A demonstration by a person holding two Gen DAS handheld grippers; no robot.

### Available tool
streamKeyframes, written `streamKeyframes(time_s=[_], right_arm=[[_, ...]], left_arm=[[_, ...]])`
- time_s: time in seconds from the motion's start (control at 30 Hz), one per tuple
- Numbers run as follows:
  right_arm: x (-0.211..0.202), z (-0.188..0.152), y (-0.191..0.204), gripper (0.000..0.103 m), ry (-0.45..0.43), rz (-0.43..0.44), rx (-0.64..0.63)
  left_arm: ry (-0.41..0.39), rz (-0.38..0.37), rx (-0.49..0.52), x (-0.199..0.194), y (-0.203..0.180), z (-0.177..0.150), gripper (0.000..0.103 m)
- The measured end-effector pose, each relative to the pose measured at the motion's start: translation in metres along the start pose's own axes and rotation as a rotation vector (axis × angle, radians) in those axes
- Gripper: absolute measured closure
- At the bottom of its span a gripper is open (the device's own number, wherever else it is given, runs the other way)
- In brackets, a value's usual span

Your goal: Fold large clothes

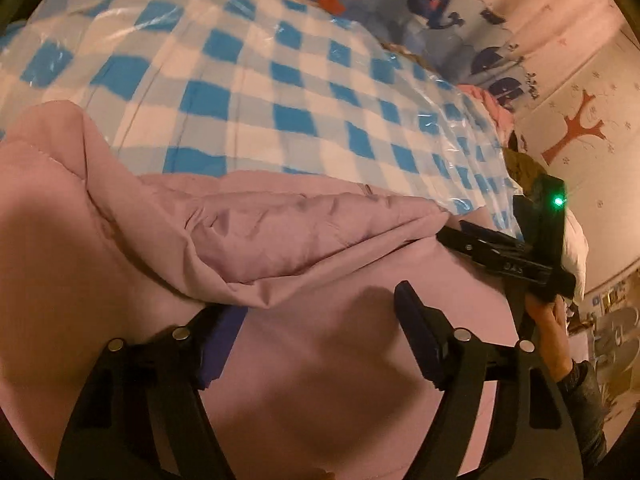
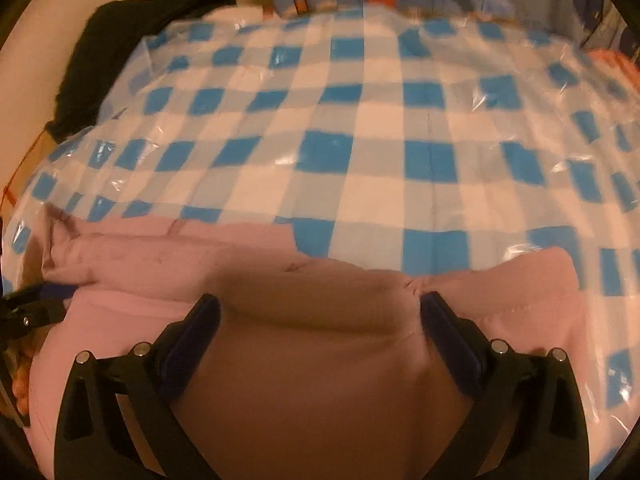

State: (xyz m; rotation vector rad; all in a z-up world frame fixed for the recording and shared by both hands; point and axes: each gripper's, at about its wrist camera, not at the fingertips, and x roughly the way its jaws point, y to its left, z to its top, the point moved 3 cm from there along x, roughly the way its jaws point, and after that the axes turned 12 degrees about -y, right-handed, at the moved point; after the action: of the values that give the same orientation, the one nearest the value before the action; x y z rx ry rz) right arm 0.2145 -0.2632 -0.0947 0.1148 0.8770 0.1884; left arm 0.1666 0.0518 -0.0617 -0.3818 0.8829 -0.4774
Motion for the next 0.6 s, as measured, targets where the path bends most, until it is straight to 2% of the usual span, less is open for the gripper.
streamKeyframes(time_s=[0.03,0.07,0.1,0.17,0.2,0.23,0.33,0.37,0.43,0.53,0.6], right_arm=[[-0.005,0.001,0.001,0.007,0.002,-0.005,-0.006],[-0.014,0.004,0.002,0.007,-0.013,-0.012,-0.015],[-0.032,0.007,0.002,0.007,-0.065,-0.009,-0.018],[-0.057,0.01,0.005,0.007,-0.139,-0.006,-0.044],[-0.06,0.011,0.006,0.007,-0.151,-0.036,-0.081],[-0.053,0.01,0.004,0.007,-0.127,-0.059,-0.101],[-0.014,0.001,-0.008,0.007,-0.048,-0.038,-0.065],[-0.004,0.0,-0.01,0.006,-0.045,0.002,-0.029],[0.005,0.005,-0.011,0.006,-0.064,0.015,-0.013],[0.026,0.008,-0.015,0.006,-0.013,0.023,0.009],[0.02,0.011,-0.022,0.007,0.017,0.049,0.038]], left_arm=[[0.01,0.009,-0.004,0.0,0.0,0.001,0.031],[0.0,0.059,-0.005,-0.012,-0.002,0.004,0.03],[-0.038,0.087,-0.001,-0.019,-0.005,0.008,0.03],[-0.15,0.082,0.036,-0.05,-0.012,0.019,0.016],[-0.189,0.115,0.054,-0.057,-0.008,0.024,0.014],[-0.212,0.167,0.066,-0.059,-0.001,0.029,0.013],[-0.145,0.19,-0.014,-0.034,0.033,0.03,0.013],[-0.104,0.185,-0.043,-0.016,0.05,0.023,0.014],[-0.09,0.163,-0.091,0.001,0.068,0.018,0.013],[-0.084,0.159,-0.117,0.01,0.078,0.019,0.014],[-0.054,0.181,-0.103,0.008,0.074,0.021,0.014]])
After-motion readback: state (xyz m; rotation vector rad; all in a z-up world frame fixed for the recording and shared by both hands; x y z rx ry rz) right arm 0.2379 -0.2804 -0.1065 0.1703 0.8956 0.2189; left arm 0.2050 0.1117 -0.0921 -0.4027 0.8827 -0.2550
